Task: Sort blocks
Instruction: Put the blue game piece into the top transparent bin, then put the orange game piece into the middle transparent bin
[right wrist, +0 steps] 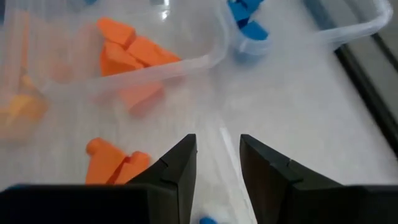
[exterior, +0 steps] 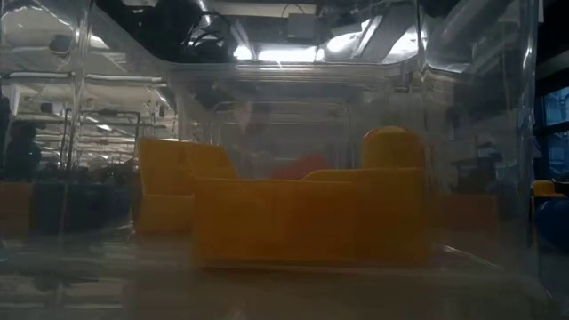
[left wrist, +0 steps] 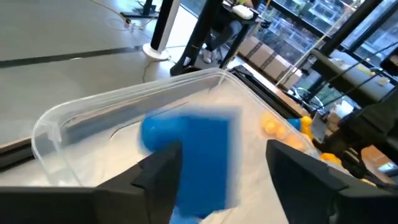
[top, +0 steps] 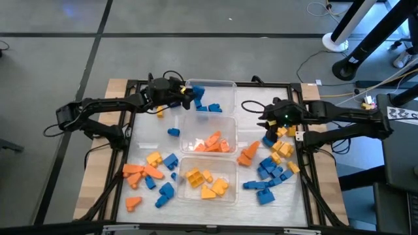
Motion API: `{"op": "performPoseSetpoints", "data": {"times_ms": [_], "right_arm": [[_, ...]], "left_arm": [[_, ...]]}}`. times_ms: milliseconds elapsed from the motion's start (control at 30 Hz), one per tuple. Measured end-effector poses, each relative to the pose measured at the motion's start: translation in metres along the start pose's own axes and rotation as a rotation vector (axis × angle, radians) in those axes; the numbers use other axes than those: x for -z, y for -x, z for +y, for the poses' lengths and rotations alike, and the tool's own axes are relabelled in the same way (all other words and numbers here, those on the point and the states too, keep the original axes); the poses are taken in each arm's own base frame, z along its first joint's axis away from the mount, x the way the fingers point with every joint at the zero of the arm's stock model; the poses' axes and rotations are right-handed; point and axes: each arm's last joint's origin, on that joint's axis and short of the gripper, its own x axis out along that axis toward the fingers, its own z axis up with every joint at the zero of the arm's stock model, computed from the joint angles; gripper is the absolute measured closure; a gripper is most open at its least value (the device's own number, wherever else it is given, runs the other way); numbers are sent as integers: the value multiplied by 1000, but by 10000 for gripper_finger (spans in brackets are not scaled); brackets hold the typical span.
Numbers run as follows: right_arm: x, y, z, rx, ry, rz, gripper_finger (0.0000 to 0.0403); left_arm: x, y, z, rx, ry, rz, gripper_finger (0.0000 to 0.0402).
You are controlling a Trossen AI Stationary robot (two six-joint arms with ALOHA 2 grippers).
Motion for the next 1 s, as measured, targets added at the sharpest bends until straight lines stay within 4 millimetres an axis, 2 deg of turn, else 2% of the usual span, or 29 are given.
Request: {"op": "performPoseSetpoints", "data": {"times_ms": [133, 400, 567, 867, 1000], "right_arm": [[1, -9, 3, -65, 51, 73, 278], [3, -40, 12, -236, 345, 220, 278], [11, -61, 16, -344, 449, 365, 278], [20, -95, 19, -400, 567, 544, 278], [22, -106, 19, -350, 582, 597, 278]], "left_arm": [[-1, 0, -1, 5, 34, -14, 158], [-1, 0, -1, 5, 50, -13, 155], [-1, 0, -1, 4, 58, -13, 155], [-1, 0, -1, 4, 65, -13, 155], [-1, 0, -1, 4, 65, -12, 155]]}}
